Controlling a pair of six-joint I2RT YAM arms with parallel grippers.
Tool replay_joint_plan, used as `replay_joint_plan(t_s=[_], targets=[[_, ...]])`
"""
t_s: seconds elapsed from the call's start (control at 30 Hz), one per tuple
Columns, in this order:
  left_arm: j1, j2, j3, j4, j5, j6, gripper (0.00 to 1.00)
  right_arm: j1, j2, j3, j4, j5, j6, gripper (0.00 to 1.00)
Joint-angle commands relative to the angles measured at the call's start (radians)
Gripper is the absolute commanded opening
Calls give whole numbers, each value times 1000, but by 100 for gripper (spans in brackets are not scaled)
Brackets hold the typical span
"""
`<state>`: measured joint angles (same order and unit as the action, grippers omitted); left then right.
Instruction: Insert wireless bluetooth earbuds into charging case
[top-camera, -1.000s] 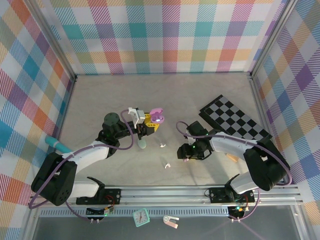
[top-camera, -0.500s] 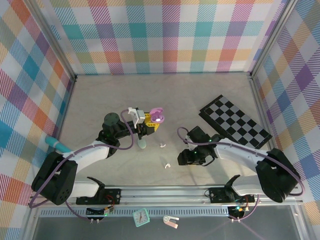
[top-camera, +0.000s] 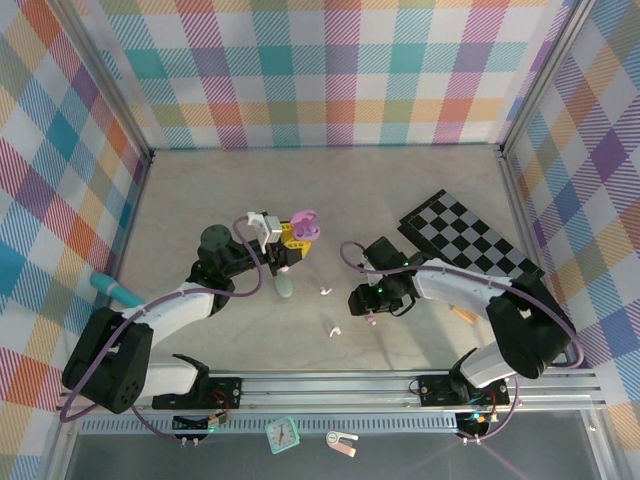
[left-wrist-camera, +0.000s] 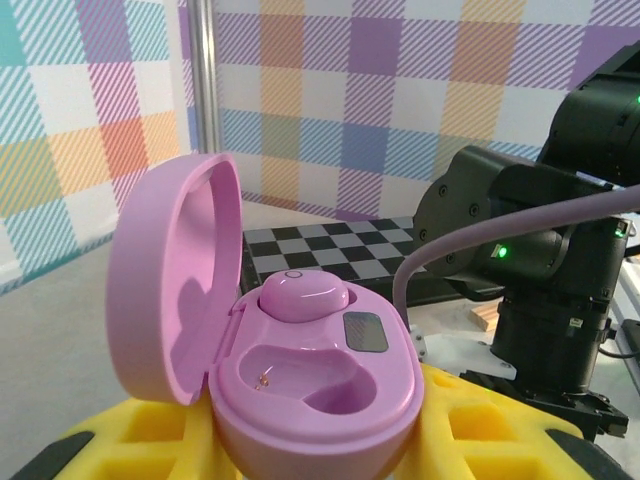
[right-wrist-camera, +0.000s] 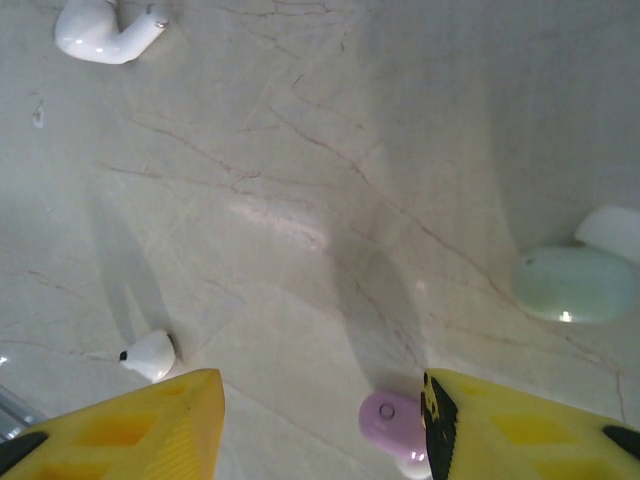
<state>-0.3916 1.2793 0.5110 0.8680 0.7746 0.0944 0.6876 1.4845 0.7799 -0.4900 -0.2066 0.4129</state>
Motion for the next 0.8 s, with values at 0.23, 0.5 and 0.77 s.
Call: replay_joint_plan(t_s=[0.23,0.5,0.77], targets=[[22,-25,0,58,9,-10,19,-11,21,-68,38,-98,-31,53],[21,-17,1,73,17,-20,19,-9,-53,-128,23,-109,-4,50],[21,-12,-6,88,22,-28,19,-10,-39,-128,36,-105,0,43]])
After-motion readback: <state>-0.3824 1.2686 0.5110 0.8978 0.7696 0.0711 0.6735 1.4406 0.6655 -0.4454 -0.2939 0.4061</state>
